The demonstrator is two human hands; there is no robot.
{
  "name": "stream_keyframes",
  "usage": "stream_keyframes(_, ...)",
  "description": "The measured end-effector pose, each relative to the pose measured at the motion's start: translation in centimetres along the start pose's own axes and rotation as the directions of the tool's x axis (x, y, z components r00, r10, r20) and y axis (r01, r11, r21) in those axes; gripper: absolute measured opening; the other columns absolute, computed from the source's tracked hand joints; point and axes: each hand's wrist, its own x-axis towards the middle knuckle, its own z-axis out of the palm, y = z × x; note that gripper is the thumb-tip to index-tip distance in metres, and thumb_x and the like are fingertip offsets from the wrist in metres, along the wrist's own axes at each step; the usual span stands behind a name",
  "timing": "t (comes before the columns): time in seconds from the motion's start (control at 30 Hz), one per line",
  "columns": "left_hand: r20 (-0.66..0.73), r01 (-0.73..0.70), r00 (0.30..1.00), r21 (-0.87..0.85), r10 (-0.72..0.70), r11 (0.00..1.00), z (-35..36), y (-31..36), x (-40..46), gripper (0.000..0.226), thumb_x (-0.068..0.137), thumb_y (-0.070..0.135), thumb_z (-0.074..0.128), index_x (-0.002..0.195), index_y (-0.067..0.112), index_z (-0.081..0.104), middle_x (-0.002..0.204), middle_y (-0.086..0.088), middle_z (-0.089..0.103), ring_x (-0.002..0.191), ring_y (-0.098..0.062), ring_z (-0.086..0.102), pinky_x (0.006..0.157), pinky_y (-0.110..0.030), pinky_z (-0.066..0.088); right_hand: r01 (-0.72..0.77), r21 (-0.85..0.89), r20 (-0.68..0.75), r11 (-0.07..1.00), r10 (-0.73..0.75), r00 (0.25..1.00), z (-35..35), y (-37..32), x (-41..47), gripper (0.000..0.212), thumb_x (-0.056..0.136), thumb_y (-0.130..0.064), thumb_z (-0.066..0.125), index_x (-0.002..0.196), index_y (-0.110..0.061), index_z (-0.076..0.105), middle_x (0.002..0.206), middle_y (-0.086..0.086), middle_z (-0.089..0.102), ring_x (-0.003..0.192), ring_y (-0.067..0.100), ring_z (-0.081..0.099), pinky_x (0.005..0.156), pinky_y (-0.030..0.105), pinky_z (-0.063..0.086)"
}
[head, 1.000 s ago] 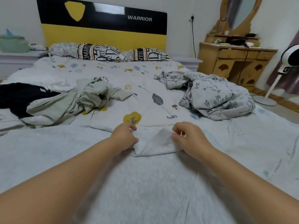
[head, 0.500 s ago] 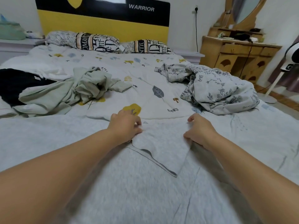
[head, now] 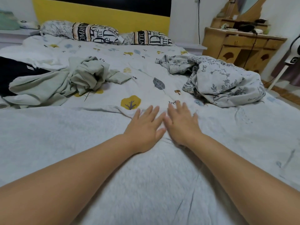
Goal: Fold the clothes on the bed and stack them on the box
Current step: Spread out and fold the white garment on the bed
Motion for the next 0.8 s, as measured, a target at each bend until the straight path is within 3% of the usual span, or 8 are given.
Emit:
stream_keyframes(0.07,0.184,0.013,0.983,-0.047,-0.004,0.999,0.8,-0.2,0.1,0.057,0.1,0.044,0.015,0.151,0.022,0.001,0.159,0.0,-0.005,0.146,-0.017,-0.006,0.116,-0.041,-0.006,0.026,-0.048,0.187,0.998,-0.017,0.982,1.5,0.6,0.3,0.058,0.1,-0.047,0.015,0.152,-0.026,-0.001,0.159,-0.004,-0.01,0.145,0.015,-0.013,0.114,0.052,-0.005)
stream_keyframes(0.23,0.216,0.032,0.976,-0.073,-0.016,0.997,0.0,-0.2,0.5,0.057,0.101,0.043,0.018,0.151,0.021,0.004,0.159,-0.001,-0.003,0.146,-0.017,-0.006,0.116,-0.04,-0.007,0.016,-0.051,0.26,0.999,-0.002,0.966,1.2,0.8,1.0,0.061,0.099,-0.051,0.016,0.151,-0.027,-0.004,0.159,-0.004,-0.012,0.145,0.015,-0.013,0.114,0.053,-0.005)
stream_keyframes(0.37,0.195,0.113,0.976,-0.058,-0.1,0.992,-1.3,0.2,-1.4,0.06,0.099,0.047,0.018,0.151,0.022,0.001,0.159,-0.003,-0.008,0.145,-0.019,-0.012,0.115,-0.044,-0.009,0.009,0.013,0.193,1.0,-0.011,0.981,-0.4,0.4,-0.4,0.061,0.099,-0.049,0.021,0.151,-0.026,-0.001,0.159,0.0,-0.009,0.146,0.017,-0.012,0.116,0.049,-0.003)
stream_keyframes(0.47,0.142,0.153,0.979,-0.028,-0.147,0.988,-2.4,1.1,-3.6,0.061,0.098,0.05,0.016,0.151,0.025,-0.002,0.158,-0.003,-0.011,0.145,-0.02,-0.014,0.115,-0.048,-0.009,-0.043,-0.04,0.12,0.998,0.047,0.992,-1.5,-0.6,-2.6,0.06,0.099,-0.049,0.019,0.151,-0.026,-0.003,0.159,0.0,-0.012,0.145,0.019,-0.014,0.115,0.05,-0.003)
stream_keyframes(0.53,0.12,0.168,0.979,-0.005,-0.166,0.986,-2.5,1.8,-4.9,0.06,0.098,0.05,0.015,0.15,0.026,-0.004,0.158,-0.003,-0.013,0.145,-0.021,-0.016,0.114,-0.049,-0.01,-0.053,-0.08,0.143,0.995,0.064,0.988,-1.3,-1.3,-4.4,0.059,0.1,-0.048,0.015,0.151,-0.027,-0.004,0.158,-0.002,-0.014,0.145,0.019,-0.017,0.115,0.051,-0.003)
stream_keyframes(0.63,0.192,0.217,0.959,-0.021,-0.209,0.976,-1.2,2.2,-6.2,0.06,0.098,0.051,0.013,0.15,0.028,-0.006,0.158,-0.001,-0.015,0.144,-0.02,-0.017,0.114,-0.049,-0.011,-0.026,-0.113,0.199,0.993,0.048,0.979,0.4,-1.7,-6.3,0.058,0.099,-0.048,0.011,0.151,-0.027,-0.005,0.158,-0.003,-0.015,0.145,0.019,-0.017,0.114,0.052,-0.006)
stream_keyframes(0.8,0.198,0.249,0.954,-0.093,-0.227,0.964,-0.4,2.2,-6.8,0.058,0.099,0.049,0.015,0.15,0.029,-0.003,0.158,0.001,-0.013,0.145,-0.018,-0.014,0.114,-0.048,-0.011,-0.045,-0.107,0.182,0.993,0.064,0.981,1.7,-1.7,-6.9,0.058,0.1,-0.049,0.009,0.151,-0.026,-0.007,0.158,-0.002,-0.015,0.145,0.019,-0.016,0.114,0.051,-0.01)
